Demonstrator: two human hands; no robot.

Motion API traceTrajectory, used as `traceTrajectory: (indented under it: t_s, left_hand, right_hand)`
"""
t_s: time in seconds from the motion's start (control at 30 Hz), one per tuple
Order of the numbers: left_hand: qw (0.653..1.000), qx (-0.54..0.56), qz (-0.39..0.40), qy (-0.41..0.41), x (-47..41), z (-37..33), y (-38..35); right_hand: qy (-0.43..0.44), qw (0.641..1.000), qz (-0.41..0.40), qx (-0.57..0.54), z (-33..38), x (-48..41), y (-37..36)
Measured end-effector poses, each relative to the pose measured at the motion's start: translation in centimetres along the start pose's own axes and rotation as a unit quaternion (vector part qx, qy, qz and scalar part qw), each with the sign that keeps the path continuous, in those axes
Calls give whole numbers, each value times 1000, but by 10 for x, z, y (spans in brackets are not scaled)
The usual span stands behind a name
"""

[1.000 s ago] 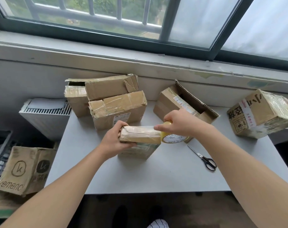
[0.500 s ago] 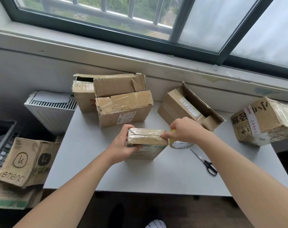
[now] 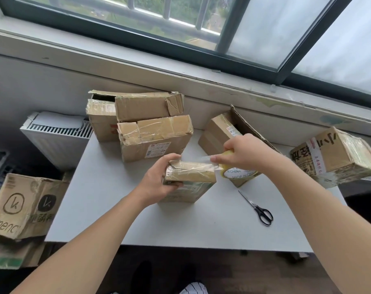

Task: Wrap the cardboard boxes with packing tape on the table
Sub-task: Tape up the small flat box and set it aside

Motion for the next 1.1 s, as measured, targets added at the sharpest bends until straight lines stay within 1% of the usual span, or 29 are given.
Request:
traceTrajectory:
  t_s: [0.07, 0.13, 0.2, 0.3, 0.4, 0.6, 0.8, 1.0, 1.1]
  left_hand:
    - [1000, 4, -8, -6, -3, -2, -5]
    - [999, -24, -27, -31, -4, -2, -8]
    - [995, -58, -41, -67, -2, 2, -11]
    - [984, -108, -65, -126, 1, 9, -14]
    - [971, -146, -71, -174, 3, 11, -14]
    - [961, -185, -57, -198, 3, 16, -6]
    - [929, -273, -20, -251, -2, 11, -5]
    - [906, -312, -35, -284, 1, 18, -1]
    - [900, -324, -49, -289, 1, 20, -3]
  right_hand:
    - [4, 1000, 0, 20, -3, -1, 6]
    - [25, 1000, 13, 13, -9, -1, 7]
    - [42, 999, 11, -9, -16, -3, 8]
    - [44, 998, -7, -41, -20, -4, 14]
    - [45, 998, -13, -42, -16, -6, 14]
    - [45, 999, -20, -10, -3, -10, 3]
    - [32, 999, -28, -4, -3, -7, 3]
    - [28, 999, -20, 7, -4, -5, -3]
    - [23, 1000, -8, -10, -6, -2, -15]
Point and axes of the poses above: each hand's wrist, its own x-axis away from the middle knuckle, its own y-axis out of the back of the hand, z = x × y, the point moved 2 cm from there along -x, towards the middle knuckle, and after that the axes turned 14 degrees about x, right-handed, at the moved point
